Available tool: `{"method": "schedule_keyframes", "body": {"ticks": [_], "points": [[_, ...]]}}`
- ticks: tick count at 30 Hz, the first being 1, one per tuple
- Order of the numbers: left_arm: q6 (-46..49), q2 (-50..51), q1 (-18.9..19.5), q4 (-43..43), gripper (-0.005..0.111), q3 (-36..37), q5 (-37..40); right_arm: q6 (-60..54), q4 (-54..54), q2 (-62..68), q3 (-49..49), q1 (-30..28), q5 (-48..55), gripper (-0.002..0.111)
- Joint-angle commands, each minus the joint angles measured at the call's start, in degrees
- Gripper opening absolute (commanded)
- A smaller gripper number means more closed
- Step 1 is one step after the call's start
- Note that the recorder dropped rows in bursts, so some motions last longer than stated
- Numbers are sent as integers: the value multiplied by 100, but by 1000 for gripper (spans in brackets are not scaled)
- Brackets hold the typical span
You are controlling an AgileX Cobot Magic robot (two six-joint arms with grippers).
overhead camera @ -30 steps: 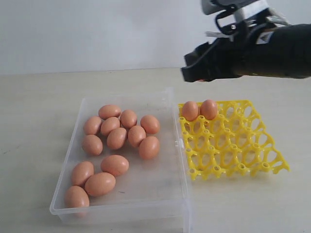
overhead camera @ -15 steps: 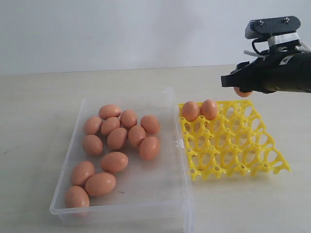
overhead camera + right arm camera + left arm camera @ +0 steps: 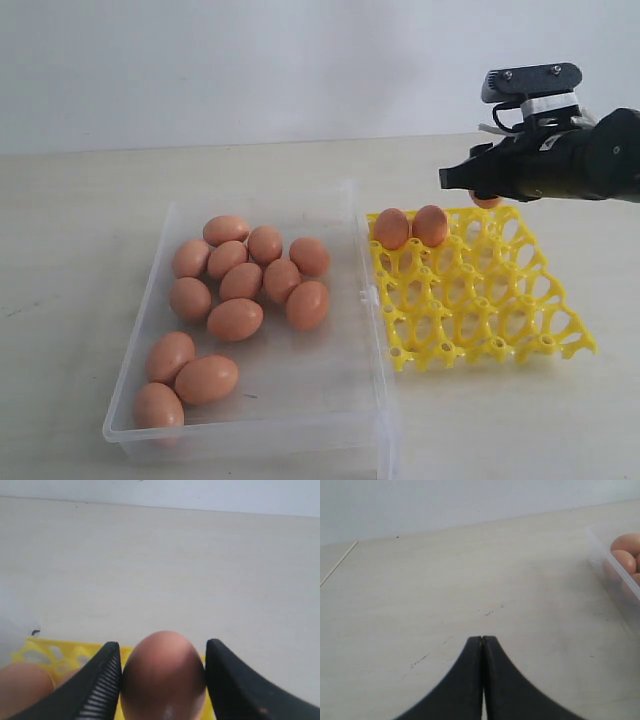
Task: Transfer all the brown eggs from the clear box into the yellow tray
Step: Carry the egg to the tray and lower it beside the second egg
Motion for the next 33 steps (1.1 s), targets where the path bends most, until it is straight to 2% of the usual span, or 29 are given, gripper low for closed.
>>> {"method": "schedule_keyframes", "body": {"ticks": [1, 11, 33], "points": [[-26, -32, 13, -6, 0, -23, -35, 39, -29, 258, -166, -29, -43, 0], [-26, -32, 13, -6, 0, -23, -35, 54, -29, 659, -166, -54, -166, 0], [-26, -32, 13, -6, 0, -23, -35, 309, -151, 674, -397, -54, -120, 0]]}}
